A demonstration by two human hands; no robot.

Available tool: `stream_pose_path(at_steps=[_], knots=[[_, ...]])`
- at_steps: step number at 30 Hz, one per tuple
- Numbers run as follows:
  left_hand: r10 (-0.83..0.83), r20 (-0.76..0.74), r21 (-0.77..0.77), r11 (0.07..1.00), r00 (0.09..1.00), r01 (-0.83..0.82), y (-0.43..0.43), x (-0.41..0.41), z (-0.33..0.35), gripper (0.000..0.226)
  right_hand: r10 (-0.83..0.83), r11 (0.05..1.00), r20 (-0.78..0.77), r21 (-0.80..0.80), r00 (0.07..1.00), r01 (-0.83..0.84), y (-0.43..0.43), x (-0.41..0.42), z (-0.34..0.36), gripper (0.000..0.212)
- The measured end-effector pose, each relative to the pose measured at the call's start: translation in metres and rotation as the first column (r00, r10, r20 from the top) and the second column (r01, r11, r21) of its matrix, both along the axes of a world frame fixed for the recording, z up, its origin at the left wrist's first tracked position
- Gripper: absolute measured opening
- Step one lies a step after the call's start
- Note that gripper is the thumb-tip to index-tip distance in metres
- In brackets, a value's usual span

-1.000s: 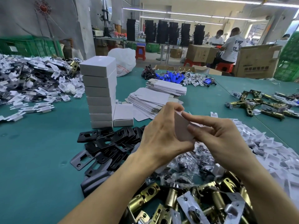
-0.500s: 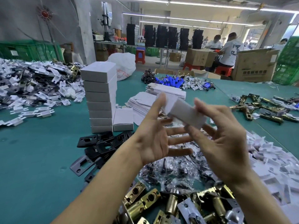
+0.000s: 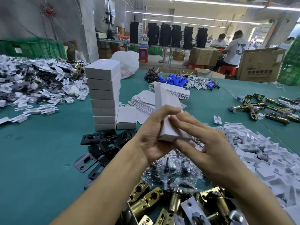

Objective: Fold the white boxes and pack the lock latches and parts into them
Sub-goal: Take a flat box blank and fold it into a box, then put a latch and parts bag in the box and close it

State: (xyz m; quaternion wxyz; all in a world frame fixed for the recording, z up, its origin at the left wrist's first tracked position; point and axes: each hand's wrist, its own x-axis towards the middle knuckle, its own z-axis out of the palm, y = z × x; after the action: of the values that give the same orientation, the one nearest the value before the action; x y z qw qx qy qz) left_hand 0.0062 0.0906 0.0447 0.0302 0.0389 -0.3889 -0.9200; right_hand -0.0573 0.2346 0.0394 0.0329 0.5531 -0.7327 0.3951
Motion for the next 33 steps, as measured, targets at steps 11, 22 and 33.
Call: stream_pose_path(at_steps=[11, 22, 33], knots=[[0.5, 0.16, -0.321, 0.841, 0.851, -0.435, -0.023, -0.011, -0.021, 0.022, -0.118, 0.963, 0.003, 0.244, 0.993, 0.114, -0.002, -0.006, -0.017, 0.03], [0.611, -0.101, -0.292, 0.736, 0.785, -0.61, -0.015, -0.01, -0.017, 0.04, 0.206, 0.705, 0.14, 0.665, 0.969, -0.246, -0.023, 0.01, -0.017, 0.039], [0.628, -0.144, -0.323, 0.701, 0.765, -0.636, -0.016, -0.007, -0.014, 0.031, 0.244, 0.576, 0.178, 0.764, 0.953, -0.29, -0.047, 0.014, -0.021, 0.029]])
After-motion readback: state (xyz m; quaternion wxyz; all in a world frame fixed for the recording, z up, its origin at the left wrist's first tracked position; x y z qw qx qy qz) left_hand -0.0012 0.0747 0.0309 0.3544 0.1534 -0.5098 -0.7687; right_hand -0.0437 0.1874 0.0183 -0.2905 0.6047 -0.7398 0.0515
